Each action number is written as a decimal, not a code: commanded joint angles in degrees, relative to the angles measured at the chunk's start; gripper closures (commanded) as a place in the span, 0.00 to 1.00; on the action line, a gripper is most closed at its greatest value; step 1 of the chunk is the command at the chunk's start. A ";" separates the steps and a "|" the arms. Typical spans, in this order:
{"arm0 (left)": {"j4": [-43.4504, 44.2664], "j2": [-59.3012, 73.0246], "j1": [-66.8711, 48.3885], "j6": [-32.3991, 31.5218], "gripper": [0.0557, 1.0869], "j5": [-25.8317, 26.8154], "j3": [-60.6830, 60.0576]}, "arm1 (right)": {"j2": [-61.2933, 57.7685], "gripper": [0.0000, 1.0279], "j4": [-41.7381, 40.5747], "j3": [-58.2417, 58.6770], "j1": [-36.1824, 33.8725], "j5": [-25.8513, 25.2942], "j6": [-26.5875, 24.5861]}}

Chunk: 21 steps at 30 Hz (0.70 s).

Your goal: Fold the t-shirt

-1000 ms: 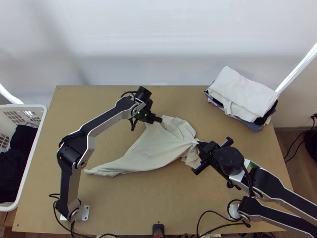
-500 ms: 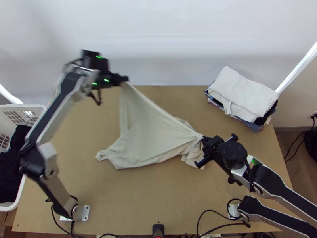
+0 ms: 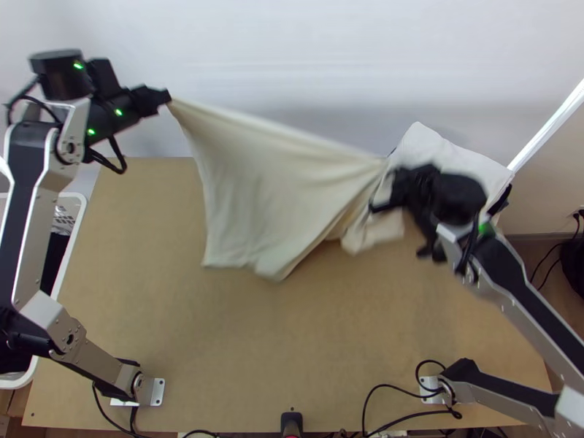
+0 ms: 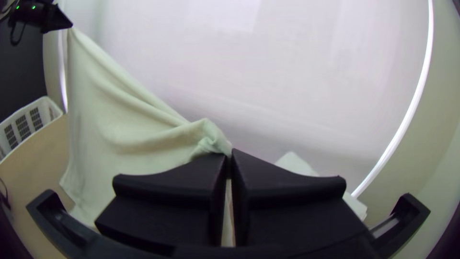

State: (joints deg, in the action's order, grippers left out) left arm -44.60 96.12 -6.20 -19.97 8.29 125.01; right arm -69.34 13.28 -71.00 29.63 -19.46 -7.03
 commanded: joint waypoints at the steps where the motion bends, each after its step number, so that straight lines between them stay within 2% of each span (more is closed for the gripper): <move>1: 3.82 -3.48 1.19 -1.22 0.96 -4.08 4.80 | -5.10 0.97 -4.31 -9.07 -3.26 -1.54 -2.64; 7: 10.23 -5.41 0.92 -1.13 0.96 -7.33 5.42 | -11.87 0.97 -12.22 -20.93 -4.05 -1.54 -6.60; 12: 9.18 -7.52 1.10 -1.04 0.96 -7.50 4.89 | -10.02 0.97 -11.78 -21.63 -0.71 -1.63 -6.95; 14: 8.12 -9.19 0.92 -0.69 0.96 -7.42 3.40 | -7.30 0.97 -9.67 -19.35 1.75 -1.72 -6.86; 17: 3.64 -11.39 0.75 0.19 0.96 -7.33 0.15 | -2.29 0.97 -2.29 -14.87 5.88 -1.81 -5.72; 21: 0.83 -15.78 0.75 2.65 0.96 -7.06 -11.72 | 5.44 0.97 6.94 -6.61 11.07 -1.81 -1.06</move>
State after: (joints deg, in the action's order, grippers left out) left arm -42.76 83.83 -6.02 -19.14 1.91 120.77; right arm -70.17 17.10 -82.21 38.13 -20.16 -11.00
